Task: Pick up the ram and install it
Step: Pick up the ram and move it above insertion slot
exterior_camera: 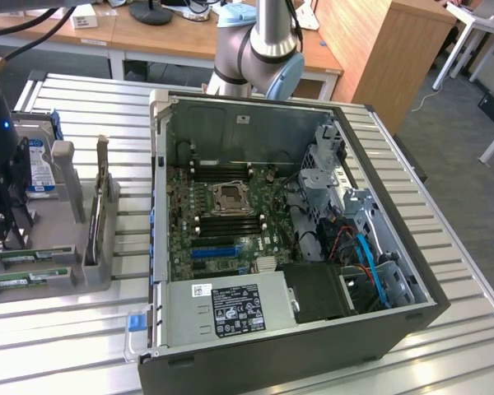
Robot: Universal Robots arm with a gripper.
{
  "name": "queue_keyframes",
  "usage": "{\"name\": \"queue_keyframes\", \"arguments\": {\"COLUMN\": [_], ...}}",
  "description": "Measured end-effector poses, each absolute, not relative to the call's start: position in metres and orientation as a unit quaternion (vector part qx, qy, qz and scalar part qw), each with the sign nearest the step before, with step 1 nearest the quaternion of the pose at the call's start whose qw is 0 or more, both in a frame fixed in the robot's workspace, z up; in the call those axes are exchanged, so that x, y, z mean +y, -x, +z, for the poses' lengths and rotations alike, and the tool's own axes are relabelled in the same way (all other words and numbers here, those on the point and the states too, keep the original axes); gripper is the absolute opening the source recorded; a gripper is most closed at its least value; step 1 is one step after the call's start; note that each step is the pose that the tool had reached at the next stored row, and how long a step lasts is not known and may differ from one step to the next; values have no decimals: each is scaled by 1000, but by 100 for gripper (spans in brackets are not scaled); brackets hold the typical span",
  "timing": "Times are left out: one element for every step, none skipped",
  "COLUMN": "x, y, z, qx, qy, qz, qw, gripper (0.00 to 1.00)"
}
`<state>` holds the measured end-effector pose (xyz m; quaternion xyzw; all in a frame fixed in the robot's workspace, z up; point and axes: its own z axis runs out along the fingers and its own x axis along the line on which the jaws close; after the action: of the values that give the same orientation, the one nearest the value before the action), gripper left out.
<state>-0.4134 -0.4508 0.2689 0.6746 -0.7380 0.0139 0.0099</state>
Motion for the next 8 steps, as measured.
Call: {"name": "queue_keyframes", "arguments": {"x": [-451, -451, -451, -451, -451, -451, -451, -451], "y": [413, 413, 413, 413, 413, 413, 413, 413], "z": [269, 269, 269, 269, 269, 269, 268, 268], "qx": [-738, -738, -738, -738, -738, -738, -738, -738], "qy": [-675, -675, -675, -675, -675, -675, -675, -675], "qz": [14, 14, 14, 14, 14, 14, 14, 14], "qw": [10, 10, 10, 10, 10, 10, 10, 10], "gripper": [36, 36, 36, 36, 36, 36, 36, 36]}}
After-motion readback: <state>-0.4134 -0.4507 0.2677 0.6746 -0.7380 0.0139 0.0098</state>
